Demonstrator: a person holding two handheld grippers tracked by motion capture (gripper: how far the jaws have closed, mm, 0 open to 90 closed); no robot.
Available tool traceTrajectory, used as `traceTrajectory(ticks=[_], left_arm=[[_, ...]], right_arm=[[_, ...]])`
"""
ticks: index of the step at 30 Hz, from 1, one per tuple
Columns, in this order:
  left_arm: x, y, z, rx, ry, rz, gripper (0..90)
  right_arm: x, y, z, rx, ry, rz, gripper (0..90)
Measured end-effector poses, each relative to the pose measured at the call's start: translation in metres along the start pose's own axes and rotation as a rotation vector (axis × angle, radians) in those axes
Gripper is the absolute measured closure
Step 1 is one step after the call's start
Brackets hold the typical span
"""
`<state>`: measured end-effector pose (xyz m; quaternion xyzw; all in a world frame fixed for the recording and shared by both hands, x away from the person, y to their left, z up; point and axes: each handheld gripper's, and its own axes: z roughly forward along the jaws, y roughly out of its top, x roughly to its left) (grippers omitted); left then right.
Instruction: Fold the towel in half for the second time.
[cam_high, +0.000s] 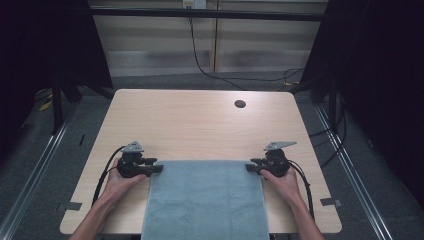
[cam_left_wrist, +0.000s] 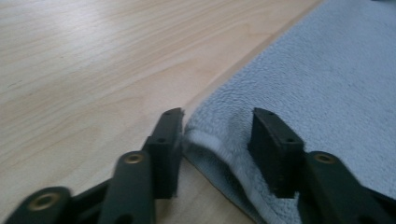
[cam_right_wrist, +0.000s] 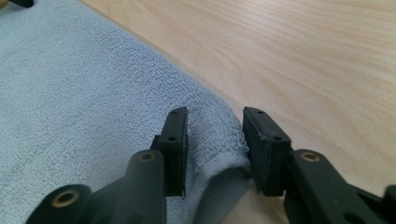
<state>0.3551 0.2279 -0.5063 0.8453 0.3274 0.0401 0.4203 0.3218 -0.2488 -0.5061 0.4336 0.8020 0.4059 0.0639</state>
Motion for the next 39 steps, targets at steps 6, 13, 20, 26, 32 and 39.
traceTrajectory(ticks=[6,13,20,26,32,39], left_arm=[[0.000,-0.001,0.001,-0.002,-0.038,-0.022,77.3],[-0.004,0.000,-0.005,-0.036,-0.025,-0.036,81.4],[-0.008,0.010,-0.017,-0.120,-0.038,-0.061,81.6],[-0.008,0.023,-0.026,-0.167,-0.033,-0.057,81.6],[-0.007,0.039,-0.030,-0.205,-0.032,-0.050,81.7],[-0.005,0.063,-0.037,-0.222,-0.002,-0.023,82.0]], right_arm=[[0.002,0.000,-0.001,-0.004,0.013,-0.006,75.2],[0.013,0.005,-0.014,-0.080,0.030,-0.015,82.2],[0.012,0.015,-0.024,-0.132,0.041,-0.014,84.5],[0.012,0.027,-0.029,-0.152,0.041,-0.037,84.6],[0.007,0.038,-0.037,-0.183,0.030,-0.035,84.8],[0.005,0.058,-0.045,-0.219,-0.007,-0.056,84.8]])
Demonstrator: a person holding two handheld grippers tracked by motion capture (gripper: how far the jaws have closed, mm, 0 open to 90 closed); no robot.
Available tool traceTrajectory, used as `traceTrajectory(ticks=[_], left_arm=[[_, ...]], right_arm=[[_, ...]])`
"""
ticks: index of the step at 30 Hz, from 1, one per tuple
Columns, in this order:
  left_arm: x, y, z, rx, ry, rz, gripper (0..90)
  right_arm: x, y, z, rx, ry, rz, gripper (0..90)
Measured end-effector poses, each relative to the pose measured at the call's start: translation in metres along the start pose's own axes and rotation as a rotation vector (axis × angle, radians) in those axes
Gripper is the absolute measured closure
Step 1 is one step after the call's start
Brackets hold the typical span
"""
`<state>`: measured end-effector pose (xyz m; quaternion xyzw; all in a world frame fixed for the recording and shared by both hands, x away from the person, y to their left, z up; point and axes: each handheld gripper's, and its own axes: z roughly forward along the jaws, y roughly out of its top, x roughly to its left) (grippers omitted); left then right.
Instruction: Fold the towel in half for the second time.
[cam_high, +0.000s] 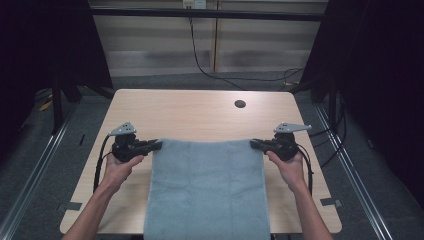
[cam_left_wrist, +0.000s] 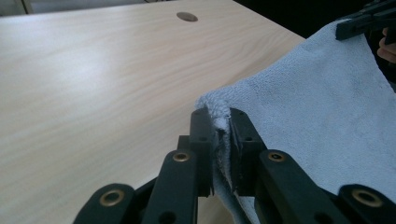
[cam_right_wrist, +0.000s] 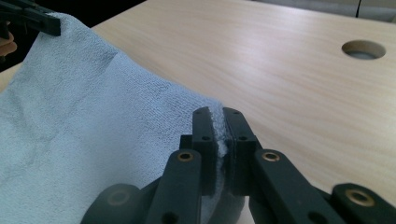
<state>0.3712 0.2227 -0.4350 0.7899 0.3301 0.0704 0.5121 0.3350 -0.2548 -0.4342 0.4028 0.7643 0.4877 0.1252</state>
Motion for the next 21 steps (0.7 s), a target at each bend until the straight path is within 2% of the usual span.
traceTrajectory(ticks=[1,8,12,14,17,21], left_arm=[[0.000,0.004,0.000,-0.005,0.006,0.010,82.1],[0.008,0.032,0.004,-0.038,0.037,0.004,82.3],[0.014,0.048,0.008,-0.038,0.047,0.005,82.4],[0.018,0.052,0.009,-0.047,0.048,-0.001,82.4],[0.025,0.059,0.011,-0.064,0.046,-0.033,82.4],[0.034,0.069,0.012,-0.082,0.061,-0.057,82.4]], right_arm=[[0.000,0.004,0.000,-0.006,0.000,0.001,84.8],[-0.011,0.028,-0.003,-0.055,-0.015,0.021,85.1],[-0.017,0.041,-0.003,-0.053,-0.033,0.012,85.1],[-0.019,0.046,-0.003,-0.054,-0.041,0.010,85.1],[-0.024,0.055,-0.004,-0.067,-0.053,0.014,85.3],[-0.030,0.067,-0.003,-0.066,-0.061,0.010,85.4]])
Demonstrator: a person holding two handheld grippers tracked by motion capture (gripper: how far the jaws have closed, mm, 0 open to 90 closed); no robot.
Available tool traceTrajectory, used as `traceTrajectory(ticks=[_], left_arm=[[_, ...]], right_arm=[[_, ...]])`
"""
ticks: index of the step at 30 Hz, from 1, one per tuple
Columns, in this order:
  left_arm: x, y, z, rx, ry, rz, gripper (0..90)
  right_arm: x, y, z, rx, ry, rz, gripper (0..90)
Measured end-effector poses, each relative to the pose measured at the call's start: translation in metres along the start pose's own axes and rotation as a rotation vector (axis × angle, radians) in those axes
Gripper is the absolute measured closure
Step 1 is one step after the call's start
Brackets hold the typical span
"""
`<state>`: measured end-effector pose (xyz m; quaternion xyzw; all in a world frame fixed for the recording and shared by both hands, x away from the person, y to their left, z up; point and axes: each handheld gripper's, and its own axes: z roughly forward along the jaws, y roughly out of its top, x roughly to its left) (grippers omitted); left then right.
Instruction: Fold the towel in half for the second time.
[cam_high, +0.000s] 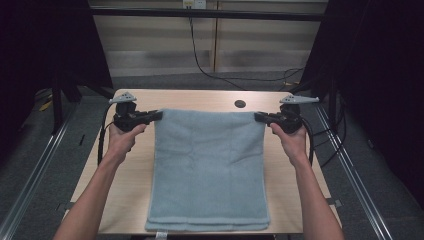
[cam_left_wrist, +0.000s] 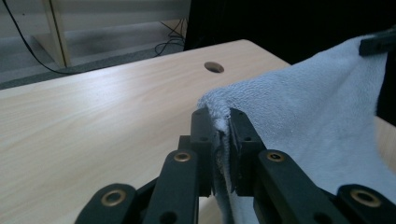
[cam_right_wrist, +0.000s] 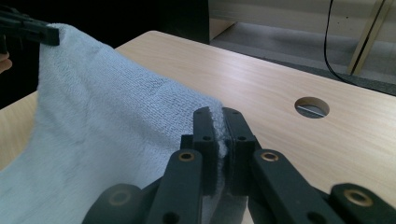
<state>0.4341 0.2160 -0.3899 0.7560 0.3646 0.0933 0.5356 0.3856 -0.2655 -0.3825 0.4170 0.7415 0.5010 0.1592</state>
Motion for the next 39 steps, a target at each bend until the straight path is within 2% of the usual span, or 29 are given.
traceTrajectory(ticks=[6,10,20,25,31,39], left_arm=[[0.004,0.016,0.006,-0.019,0.017,-0.014,82.6],[0.006,0.027,0.007,-0.040,0.008,-0.015,82.6],[0.004,0.055,0.006,-0.065,0.021,0.019,82.7],[0.007,0.044,0.005,-0.063,0.015,0.015,82.6],[0.008,0.027,0.004,-0.043,0.009,0.011,82.5],[0.004,0.004,-0.004,-0.064,-0.018,0.007,82.3]], right_arm=[[-0.009,0.021,0.005,-0.003,-0.018,-0.008,85.6],[-0.014,0.032,0.007,-0.001,-0.037,-0.012,85.5],[-0.017,0.056,0.003,-0.015,-0.066,-0.032,85.6],[-0.015,0.056,0.003,-0.024,-0.054,-0.040,85.6],[-0.016,0.039,0.011,-0.022,-0.030,-0.016,85.5],[-0.011,0.020,0.010,-0.049,0.032,-0.003,84.9]])
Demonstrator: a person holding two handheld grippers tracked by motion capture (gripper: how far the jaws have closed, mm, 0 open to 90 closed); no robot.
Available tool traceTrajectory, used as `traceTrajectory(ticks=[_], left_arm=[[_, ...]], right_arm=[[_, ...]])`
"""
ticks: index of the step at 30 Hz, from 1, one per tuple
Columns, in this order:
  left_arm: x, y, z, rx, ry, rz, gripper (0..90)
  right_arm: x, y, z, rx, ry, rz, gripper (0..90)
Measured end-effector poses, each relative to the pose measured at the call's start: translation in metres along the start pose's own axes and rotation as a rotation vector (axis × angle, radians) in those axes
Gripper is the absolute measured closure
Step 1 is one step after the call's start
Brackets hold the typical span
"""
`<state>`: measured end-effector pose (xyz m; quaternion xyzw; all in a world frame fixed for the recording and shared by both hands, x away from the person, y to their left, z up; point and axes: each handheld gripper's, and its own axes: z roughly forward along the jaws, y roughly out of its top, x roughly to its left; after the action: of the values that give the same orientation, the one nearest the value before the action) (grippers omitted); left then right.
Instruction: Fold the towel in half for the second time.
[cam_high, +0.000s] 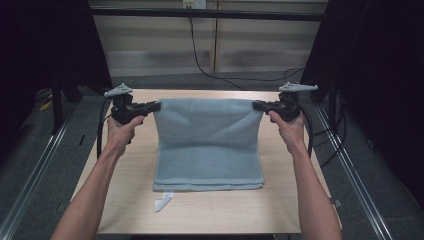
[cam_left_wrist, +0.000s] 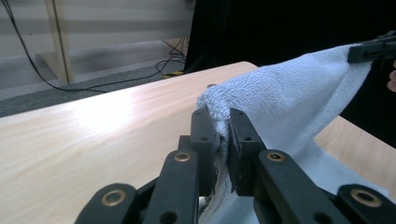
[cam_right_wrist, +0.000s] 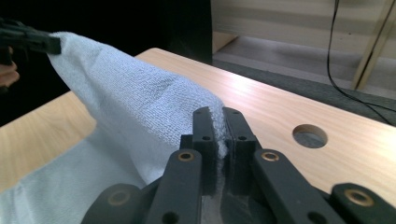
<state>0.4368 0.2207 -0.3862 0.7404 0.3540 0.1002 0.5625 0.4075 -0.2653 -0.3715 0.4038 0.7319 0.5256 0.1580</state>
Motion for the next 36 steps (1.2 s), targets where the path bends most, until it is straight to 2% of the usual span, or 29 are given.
traceTrajectory(ticks=[8,11,13,16,21,25,31,36], left_arm=[[-0.014,-0.020,-0.012,0.012,-0.030,0.032,82.2],[-0.021,-0.025,-0.018,-0.001,-0.045,0.045,82.2],[-0.025,-0.028,-0.021,-0.005,-0.059,0.048,82.1],[-0.027,-0.038,-0.028,-0.017,-0.056,0.038,82.0],[-0.042,-0.052,-0.038,-0.031,-0.101,0.042,82.1],[-0.049,-0.065,-0.045,-0.023,-0.107,0.048,82.1],[-0.053,-0.088,-0.050,0.028,-0.108,0.029,82.1],[-0.060,-0.108,-0.054,0.082,-0.112,0.043,82.1]], right_arm=[[0.007,-0.024,-0.011,0.002,0.045,0.004,84.8],[0.012,-0.031,-0.016,0.004,0.055,0.001,84.6],[0.016,-0.036,-0.020,-0.001,0.063,0.000,84.2],[0.018,-0.044,-0.026,-0.022,0.086,0.019,84.1],[0.026,-0.059,-0.033,-0.004,0.100,0.010,84.3],[0.035,-0.070,-0.040,0.013,0.101,0.000,84.2],[0.045,-0.092,-0.044,0.045,0.119,0.004,83.3],[0.052,-0.114,-0.046,0.085,0.126,0.010,82.8]])
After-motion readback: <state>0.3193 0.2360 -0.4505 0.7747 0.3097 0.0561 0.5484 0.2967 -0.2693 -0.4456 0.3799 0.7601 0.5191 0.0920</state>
